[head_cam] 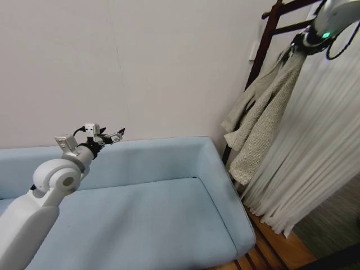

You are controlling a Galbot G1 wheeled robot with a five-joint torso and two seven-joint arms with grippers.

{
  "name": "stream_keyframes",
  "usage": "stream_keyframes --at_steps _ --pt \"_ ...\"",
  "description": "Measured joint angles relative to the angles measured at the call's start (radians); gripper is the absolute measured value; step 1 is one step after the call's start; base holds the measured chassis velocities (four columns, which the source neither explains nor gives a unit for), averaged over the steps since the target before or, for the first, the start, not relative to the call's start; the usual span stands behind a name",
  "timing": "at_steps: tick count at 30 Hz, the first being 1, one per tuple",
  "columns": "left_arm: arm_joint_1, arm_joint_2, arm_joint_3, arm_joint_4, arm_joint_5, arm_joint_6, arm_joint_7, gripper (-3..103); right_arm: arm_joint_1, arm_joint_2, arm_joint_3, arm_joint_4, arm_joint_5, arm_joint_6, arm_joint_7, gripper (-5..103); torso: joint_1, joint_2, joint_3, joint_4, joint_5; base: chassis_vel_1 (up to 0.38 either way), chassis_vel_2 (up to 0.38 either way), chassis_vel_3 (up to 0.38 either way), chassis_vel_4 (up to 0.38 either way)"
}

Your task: Pick up the clothes from the sofa and hang them on the clothes hanger.

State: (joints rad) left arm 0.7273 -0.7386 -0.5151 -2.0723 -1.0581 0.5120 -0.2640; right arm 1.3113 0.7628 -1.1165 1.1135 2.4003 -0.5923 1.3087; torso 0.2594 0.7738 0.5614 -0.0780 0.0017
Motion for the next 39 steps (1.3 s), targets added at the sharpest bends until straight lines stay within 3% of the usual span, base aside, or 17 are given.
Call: stream_keyframes --at_steps 15,39 --pt "-0.004 -0.021 -0.004 0.013 0.026 -0.003 0.037 100 -0.017 0.054 -0.033 -0.142 -0.003 -0.030 -0.035 5 0.000 0.000 0.000 0.0002 -0.0003 0.000 0.000 0.000 0.000" --pt "-0.005 -0.046 0.013 0.020 0.081 -0.011 0.079 100 -0.110 0.043 -0.002 -0.122 -0.083 -0.028 -0.082 5 0.000 0.000 0.000 0.0001 -0.0003 0.000 0.000 0.000 0.000"
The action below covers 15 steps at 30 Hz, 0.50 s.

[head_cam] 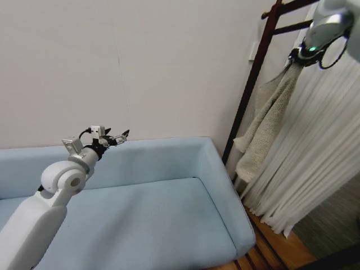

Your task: Pick up the clothes from the sofa and hang them on the clothes hanger.

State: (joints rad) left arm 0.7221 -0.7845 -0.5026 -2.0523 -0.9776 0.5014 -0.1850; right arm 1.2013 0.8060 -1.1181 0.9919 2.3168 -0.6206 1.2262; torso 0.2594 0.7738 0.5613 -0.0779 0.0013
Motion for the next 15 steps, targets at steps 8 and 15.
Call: stream_keyframes --at_steps 8,15 --pt "0.001 0.002 -0.002 0.000 0.001 -0.001 0.008 100 0.033 -0.052 -0.070 0.093 -0.092 -0.013 -0.098 27 0.000 0.000 0.000 0.0002 0.0003 0.000 0.000 0.000 0.000" --pt "0.013 0.008 -0.009 -0.006 0.005 -0.006 0.029 100 0.101 -0.087 -0.117 0.164 -0.141 -0.041 -0.143 54 0.000 0.000 0.000 0.0000 0.0004 0.000 0.000 0.000 0.000"
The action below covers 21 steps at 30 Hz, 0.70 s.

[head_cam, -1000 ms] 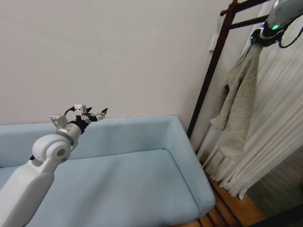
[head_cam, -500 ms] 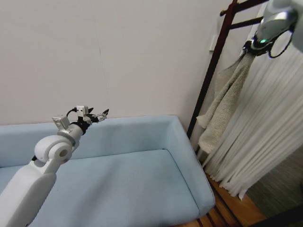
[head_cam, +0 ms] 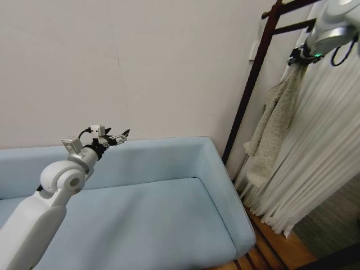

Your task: Pick up the clothes from the sofa and hang them on the clothes hanger.

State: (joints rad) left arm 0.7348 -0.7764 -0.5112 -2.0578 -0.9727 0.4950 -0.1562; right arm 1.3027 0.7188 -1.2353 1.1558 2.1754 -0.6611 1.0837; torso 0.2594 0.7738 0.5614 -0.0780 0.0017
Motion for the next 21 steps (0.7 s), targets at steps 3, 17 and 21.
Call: stream_keyframes --at_steps 3,17,21 --pt "0.005 0.000 -0.002 -0.002 0.002 -0.008 0.000 100 0.033 -0.006 -0.009 0.020 0.000 -0.009 -0.007 60 0.000 0.000 0.000 0.0001 -0.0003 0.000 0.000 0.000 0.000" --pt "0.078 -0.008 -0.034 -0.031 0.013 -0.071 -0.015 100 0.110 -0.072 0.018 0.244 -0.098 0.027 -0.154 100 0.000 0.000 0.000 -0.0002 -0.0003 0.000 0.000 0.000 0.000" --pt "0.095 -0.009 -0.040 -0.043 0.014 -0.085 -0.026 100 0.086 -0.055 0.057 0.258 -0.104 0.057 -0.182 100 0.000 0.000 0.000 0.0001 -0.0004 0.000 0.000 0.000 0.000"
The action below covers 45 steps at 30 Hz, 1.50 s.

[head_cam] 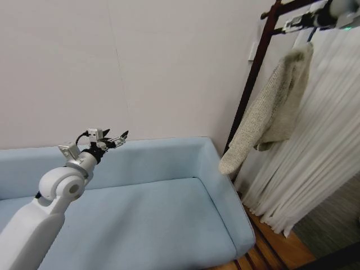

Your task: Pick up the clothes from the sofa and hang them on the clothes hanger.

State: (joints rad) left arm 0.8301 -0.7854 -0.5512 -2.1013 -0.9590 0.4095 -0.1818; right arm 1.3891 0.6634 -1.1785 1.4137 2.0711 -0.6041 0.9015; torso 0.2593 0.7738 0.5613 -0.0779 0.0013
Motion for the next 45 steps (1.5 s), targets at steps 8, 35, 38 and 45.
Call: stream_keyframes --at_steps 8,35,38,45 --pt "0.077 -0.006 -0.045 -0.050 0.000 -0.062 -0.003 100 -0.205 0.046 0.159 0.050 -0.094 0.106 -0.194 100 0.000 0.000 0.000 0.0001 0.0002 0.000 0.000 0.000 0.000" --pt "0.528 -0.100 -0.222 -0.127 0.213 -0.229 0.022 100 -1.317 0.144 0.506 0.340 -0.891 0.514 -0.516 100 0.000 0.000 0.000 -0.0004 0.0006 0.000 0.000 0.000 0.000" --pt "0.563 -0.133 -0.236 -0.135 0.234 -0.238 0.026 100 -1.481 0.090 0.585 0.408 -0.958 0.526 -0.534 100 0.000 0.000 0.000 -0.0006 0.0008 0.000 0.000 0.000 0.000" --pt "0.641 -0.201 -0.259 -0.186 0.262 -0.257 0.052 100 -1.924 -0.030 0.908 0.582 -1.107 0.544 -0.597 100 0.000 0.000 0.000 -0.0002 0.0010 0.000 0.000 0.000 0.000"
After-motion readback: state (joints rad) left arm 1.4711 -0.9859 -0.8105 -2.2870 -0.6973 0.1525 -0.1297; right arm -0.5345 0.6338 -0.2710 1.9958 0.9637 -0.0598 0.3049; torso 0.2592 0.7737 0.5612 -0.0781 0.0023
